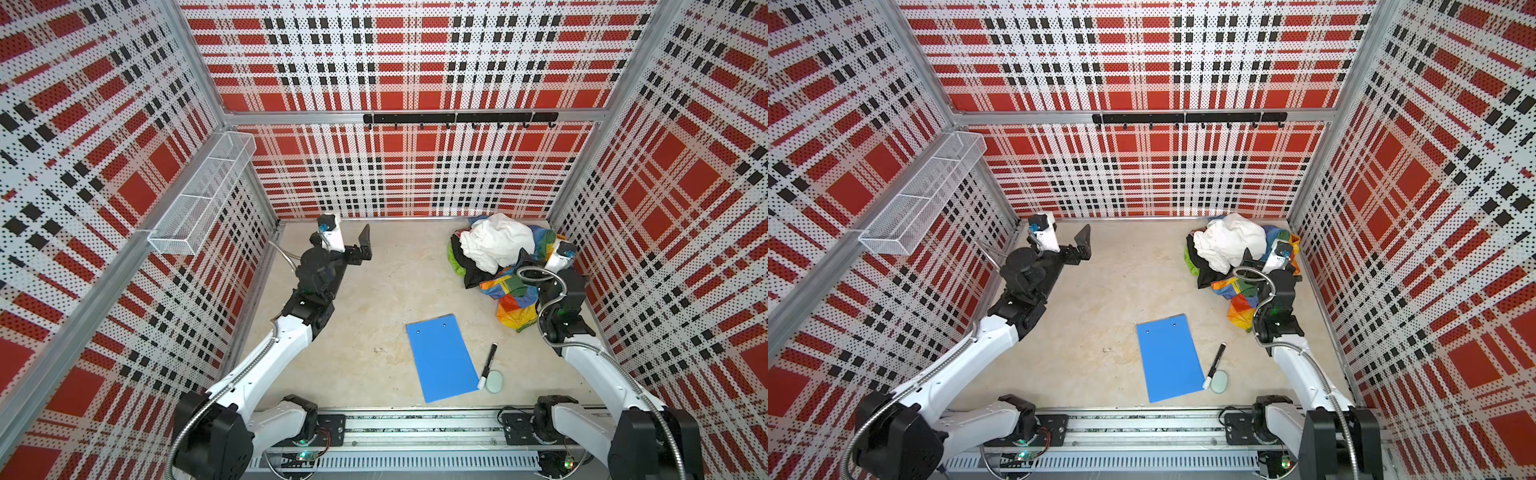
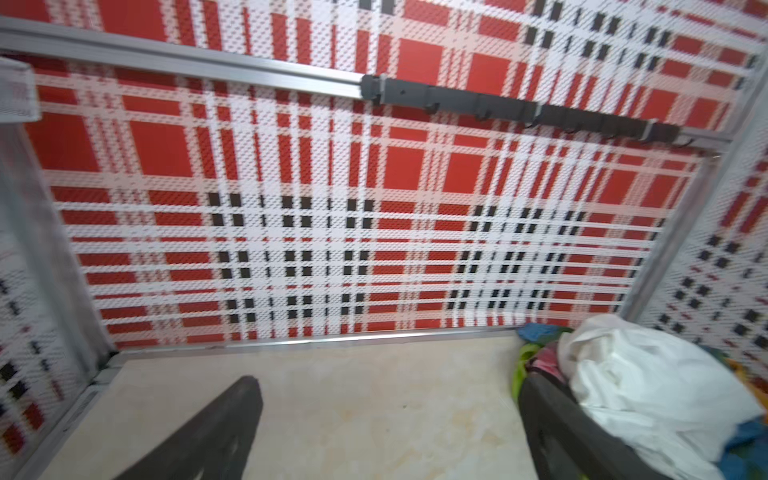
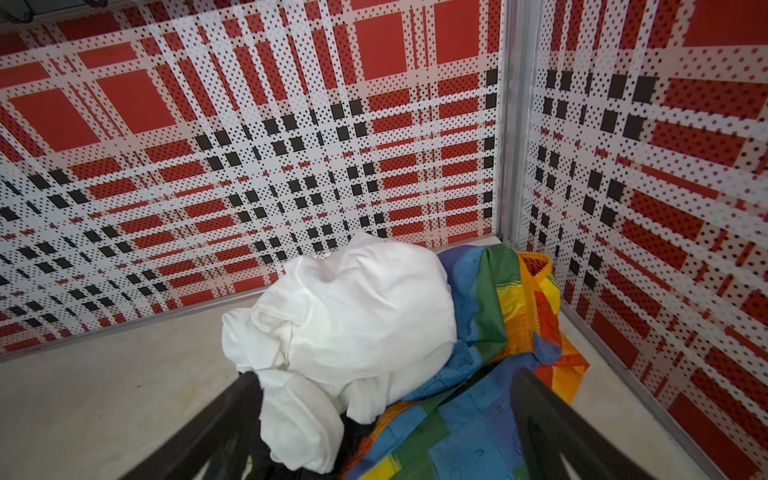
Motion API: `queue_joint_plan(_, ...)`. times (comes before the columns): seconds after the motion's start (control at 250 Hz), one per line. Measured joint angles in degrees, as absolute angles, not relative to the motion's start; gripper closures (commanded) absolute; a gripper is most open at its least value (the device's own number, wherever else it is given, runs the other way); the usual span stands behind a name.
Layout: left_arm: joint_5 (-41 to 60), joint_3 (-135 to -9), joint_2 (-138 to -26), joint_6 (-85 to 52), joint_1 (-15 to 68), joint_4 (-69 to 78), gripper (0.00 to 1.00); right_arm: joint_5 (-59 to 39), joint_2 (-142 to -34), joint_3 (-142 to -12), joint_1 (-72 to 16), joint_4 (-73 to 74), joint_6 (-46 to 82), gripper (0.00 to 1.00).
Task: Pick out a specific cloth from the pile
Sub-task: 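Reach the right gripper into the clothes pile while raising the left arm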
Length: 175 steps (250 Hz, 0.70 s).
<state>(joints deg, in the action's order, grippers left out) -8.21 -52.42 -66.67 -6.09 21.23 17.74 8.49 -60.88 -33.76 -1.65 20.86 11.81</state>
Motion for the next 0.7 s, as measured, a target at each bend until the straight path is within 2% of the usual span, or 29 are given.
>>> queue_joint_plan(0.232,4.86,-65.08,-72.69,-7.51,21.28,5.15,0.01,2.59,-66.26,-43.33,-1.39,7.09,17.61,0.00)
queue_joint_plan(0.444,13.17,-63.88,-75.81,-9.47,18.31,-2.35,0.01,-0.25,-73.25,-49.43,0.34,-2.57,21.39,0.00)
queue_joint_plan(0.7,15.94,-63.64,-75.02,-10.68,17.45,-3.84,0.01,-6.33,-78.72,-51.33,6.31,-6.72,24.21,0.00)
